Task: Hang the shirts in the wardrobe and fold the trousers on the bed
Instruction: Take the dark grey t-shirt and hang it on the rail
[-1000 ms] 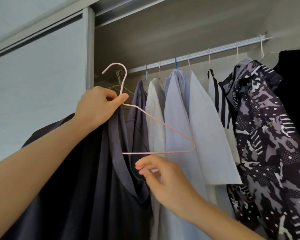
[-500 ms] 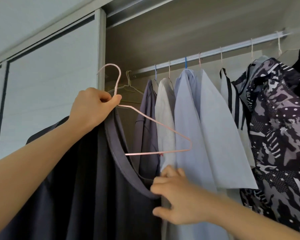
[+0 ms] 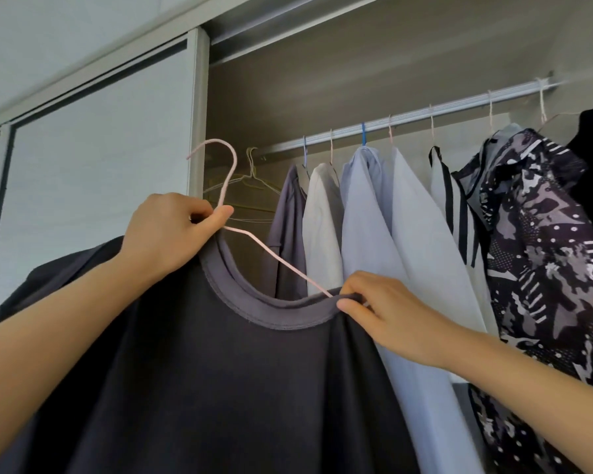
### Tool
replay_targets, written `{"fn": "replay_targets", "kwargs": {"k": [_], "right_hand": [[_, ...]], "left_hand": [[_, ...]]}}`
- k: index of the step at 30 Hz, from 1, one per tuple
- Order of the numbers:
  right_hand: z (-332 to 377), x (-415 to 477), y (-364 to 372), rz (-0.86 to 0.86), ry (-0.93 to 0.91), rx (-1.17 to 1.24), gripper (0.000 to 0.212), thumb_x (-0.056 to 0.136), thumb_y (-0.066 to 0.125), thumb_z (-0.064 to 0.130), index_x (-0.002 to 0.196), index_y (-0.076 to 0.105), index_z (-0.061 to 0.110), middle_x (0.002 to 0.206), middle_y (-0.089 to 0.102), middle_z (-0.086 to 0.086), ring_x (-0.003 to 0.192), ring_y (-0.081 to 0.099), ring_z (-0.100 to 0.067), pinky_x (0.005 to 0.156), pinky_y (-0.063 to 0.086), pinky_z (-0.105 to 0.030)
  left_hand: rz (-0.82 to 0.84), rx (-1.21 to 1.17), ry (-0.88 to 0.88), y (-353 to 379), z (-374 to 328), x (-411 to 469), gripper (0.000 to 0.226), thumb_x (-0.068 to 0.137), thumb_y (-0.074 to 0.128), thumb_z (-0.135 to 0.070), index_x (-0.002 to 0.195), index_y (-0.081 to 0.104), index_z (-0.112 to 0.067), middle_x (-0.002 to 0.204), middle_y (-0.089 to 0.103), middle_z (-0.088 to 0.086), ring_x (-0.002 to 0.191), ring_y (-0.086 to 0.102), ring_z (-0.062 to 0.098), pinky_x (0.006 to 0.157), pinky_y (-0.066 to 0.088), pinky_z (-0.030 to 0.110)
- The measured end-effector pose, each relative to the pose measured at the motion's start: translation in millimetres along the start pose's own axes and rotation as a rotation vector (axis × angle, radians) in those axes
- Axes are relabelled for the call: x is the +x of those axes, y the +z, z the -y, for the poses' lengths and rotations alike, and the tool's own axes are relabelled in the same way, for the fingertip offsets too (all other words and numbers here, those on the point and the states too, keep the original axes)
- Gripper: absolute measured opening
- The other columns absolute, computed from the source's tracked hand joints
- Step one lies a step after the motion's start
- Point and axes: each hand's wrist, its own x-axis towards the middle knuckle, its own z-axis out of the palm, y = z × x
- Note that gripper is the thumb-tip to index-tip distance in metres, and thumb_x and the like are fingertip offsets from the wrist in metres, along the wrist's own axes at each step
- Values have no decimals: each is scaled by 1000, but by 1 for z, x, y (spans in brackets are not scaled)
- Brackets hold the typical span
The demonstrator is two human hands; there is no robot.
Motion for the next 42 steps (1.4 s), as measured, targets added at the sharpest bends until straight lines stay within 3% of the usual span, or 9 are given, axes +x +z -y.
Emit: {"fn": "replay_targets", "kwargs": {"k": [9, 19, 22, 25, 30, 34, 38, 40, 42], "right_hand": [[24, 21, -3, -235, 77, 189, 14, 98, 51, 22, 86, 53, 15, 83, 54, 4, 72, 49, -6, 65, 40, -11], [49, 27, -9, -226, 23, 333, 16, 99, 51, 20, 82, 51, 23, 76, 50, 10, 69, 50, 1, 66, 41, -9], [42, 30, -20, -290, 55, 379, 10, 97, 52, 20, 89, 57, 16, 83, 59, 4, 80, 57, -7, 76, 48, -19], [30, 31, -33, -321, 64, 387, 8, 94, 56, 17, 87, 60, 16, 83, 63, 5, 86, 62, -14, 87, 51, -33], [11, 26, -53, -349, 126, 404, 8, 91, 60, 12, 84, 64, 15, 84, 66, -1, 89, 64, -23, 88, 50, -38], [6, 20, -61, -299, 145, 474, 17, 87, 66, 5, 89, 65, 22, 88, 65, 10, 90, 68, -17, 85, 52, -27], [-2, 21, -70, -290, 241, 400, 32, 83, 74, 15, 108, 61, 29, 100, 63, 9, 89, 65, -9, 75, 48, -16], [-10, 19, -71, -270, 267, 316, 9, 88, 68, 24, 95, 67, 30, 90, 68, 10, 88, 63, -1, 76, 43, -19], [-12, 16, -65, -277, 238, 231, 20, 95, 57, 28, 80, 70, 29, 78, 69, 11, 79, 64, -5, 73, 46, -25]], "left_hand": [[68, -119, 1, 14, -24, -5, 48, 95, 48, -51, 63, 63, -19, 56, 56, -1, 58, 54, 15, 58, 39, 26], [127, -172, 156, 17, -46, -9, 46, 96, 47, -49, 60, 52, -22, 57, 52, -1, 57, 51, 13, 55, 38, 28], [113, -139, 227, 15, -36, -9, 52, 97, 39, -56, 62, 50, -19, 56, 51, 0, 56, 49, 15, 56, 40, 35], [52, 34, 297, 13, -21, -12, 54, 92, 22, -68, 72, 47, -25, 56, 50, -4, 53, 45, 14, 50, 35, 31], [-6, 126, 163, 5, 13, -11, 67, 87, 16, -75, 70, 55, -23, 59, 57, -3, 64, 54, 28, 56, 38, 35], [-47, 153, 80, 2, 24, -6, 59, 84, 23, -71, 60, 50, -24, 57, 55, 0, 61, 51, 29, 57, 39, 36], [-74, 98, -6, 1, 20, -7, 49, 83, 26, -67, 57, 40, -28, 56, 49, -1, 60, 47, 26, 59, 34, 34], [-97, 100, -37, -1, 23, -9, 52, 83, 25, -68, 58, 41, -25, 55, 49, 1, 59, 49, 29, 58, 34, 35], [-107, 138, -18, -1, 22, -11, 47, 84, 26, -65, 59, 35, -27, 53, 44, -3, 56, 45, 28, 54, 30, 33]]}}
